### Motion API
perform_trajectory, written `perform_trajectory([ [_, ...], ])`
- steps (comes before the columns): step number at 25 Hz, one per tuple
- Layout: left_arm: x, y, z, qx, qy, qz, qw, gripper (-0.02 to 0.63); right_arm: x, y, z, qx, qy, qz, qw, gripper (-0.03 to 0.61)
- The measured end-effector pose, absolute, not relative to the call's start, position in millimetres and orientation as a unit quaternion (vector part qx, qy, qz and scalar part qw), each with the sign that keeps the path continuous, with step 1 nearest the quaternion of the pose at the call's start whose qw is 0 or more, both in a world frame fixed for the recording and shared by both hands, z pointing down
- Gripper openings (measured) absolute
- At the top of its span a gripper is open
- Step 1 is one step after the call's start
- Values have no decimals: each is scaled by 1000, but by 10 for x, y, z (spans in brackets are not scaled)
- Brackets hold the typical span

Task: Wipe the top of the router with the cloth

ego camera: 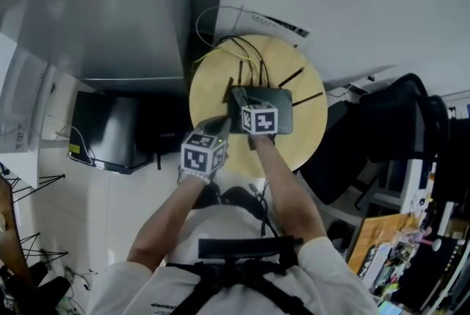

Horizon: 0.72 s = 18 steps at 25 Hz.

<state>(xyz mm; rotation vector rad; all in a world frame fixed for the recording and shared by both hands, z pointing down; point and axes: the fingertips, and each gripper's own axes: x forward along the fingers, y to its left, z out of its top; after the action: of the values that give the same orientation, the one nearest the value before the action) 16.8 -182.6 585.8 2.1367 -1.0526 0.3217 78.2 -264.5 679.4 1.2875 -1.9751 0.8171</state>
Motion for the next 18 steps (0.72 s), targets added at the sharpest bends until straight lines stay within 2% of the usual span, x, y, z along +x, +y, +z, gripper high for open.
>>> perform_trajectory([
  [11,185,-1873,6030,819,-410,133,379,-11,515,-2891,7005,453,-764,301,346,38],
  [18,267,-1883,6077,823,-398,140,380,-11,901,-2977,7067,488,-740,288,361,38],
])
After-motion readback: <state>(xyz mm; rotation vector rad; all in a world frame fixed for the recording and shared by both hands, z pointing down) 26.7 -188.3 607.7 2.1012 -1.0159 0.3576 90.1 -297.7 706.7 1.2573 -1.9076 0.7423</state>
